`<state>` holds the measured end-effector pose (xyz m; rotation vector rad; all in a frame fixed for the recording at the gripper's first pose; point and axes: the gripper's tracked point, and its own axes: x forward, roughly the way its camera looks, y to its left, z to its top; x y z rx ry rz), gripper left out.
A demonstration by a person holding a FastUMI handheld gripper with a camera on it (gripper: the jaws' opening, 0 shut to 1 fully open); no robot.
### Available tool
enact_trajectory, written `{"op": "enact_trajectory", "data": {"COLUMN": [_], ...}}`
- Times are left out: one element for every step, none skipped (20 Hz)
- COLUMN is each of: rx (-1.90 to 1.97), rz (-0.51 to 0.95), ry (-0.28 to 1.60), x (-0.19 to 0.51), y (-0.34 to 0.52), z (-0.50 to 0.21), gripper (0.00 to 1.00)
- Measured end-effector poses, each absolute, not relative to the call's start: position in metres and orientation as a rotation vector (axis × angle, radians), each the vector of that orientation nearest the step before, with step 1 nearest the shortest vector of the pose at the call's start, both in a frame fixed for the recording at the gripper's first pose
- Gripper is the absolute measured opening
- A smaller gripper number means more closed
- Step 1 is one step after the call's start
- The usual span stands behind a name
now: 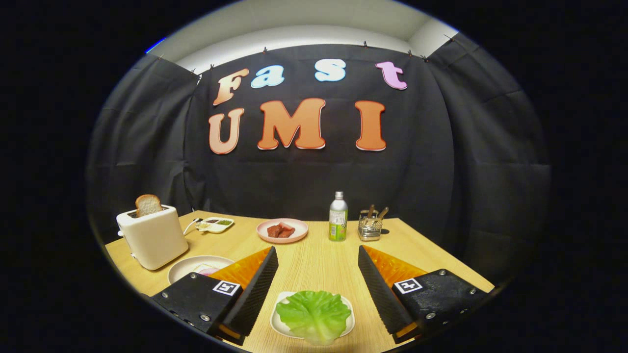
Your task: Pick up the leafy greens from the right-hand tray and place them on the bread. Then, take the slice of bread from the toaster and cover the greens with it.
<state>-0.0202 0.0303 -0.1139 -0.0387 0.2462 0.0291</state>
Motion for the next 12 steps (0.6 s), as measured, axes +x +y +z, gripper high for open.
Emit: {"op": "enact_trajectory", "data": {"rx": [-0.046,-0.059,-0.08,-0.104,-0.121,-0.128,-0.128,-0.121,-0.114,-0.107,-0.102,-0.101], "rz": [0.033,0.033,0.032,0.031,0.03,0.026,0.02,0.018,0.021,0.025,0.026,0.027], "ry": [0.28,0.309,0.341,0.374,0.403,0.432,0.469,0.507,0.54,0.566,0.586,0.605], "x": [-0.021,-0.021,-0.02,-0.021,-0.021,-0.021,-0.021,-0.021,-0.022,-0.022,-0.022,-0.021], "y": [0.033,0.034,0.035,0.036,0.036,0.035,0.034,0.034,0.035,0.036,0.035,0.035], "z": [-0.125,-0.135,-0.145,-0.156,-0.166,-0.174,-0.184,-0.194,-0.202,-0.208,-0.214,-0.219], "gripper": [0.98,0.98,0.98,0.99,0.99,0.99,0.99,0.99,0.99,0.99,0.99,0.99]}}
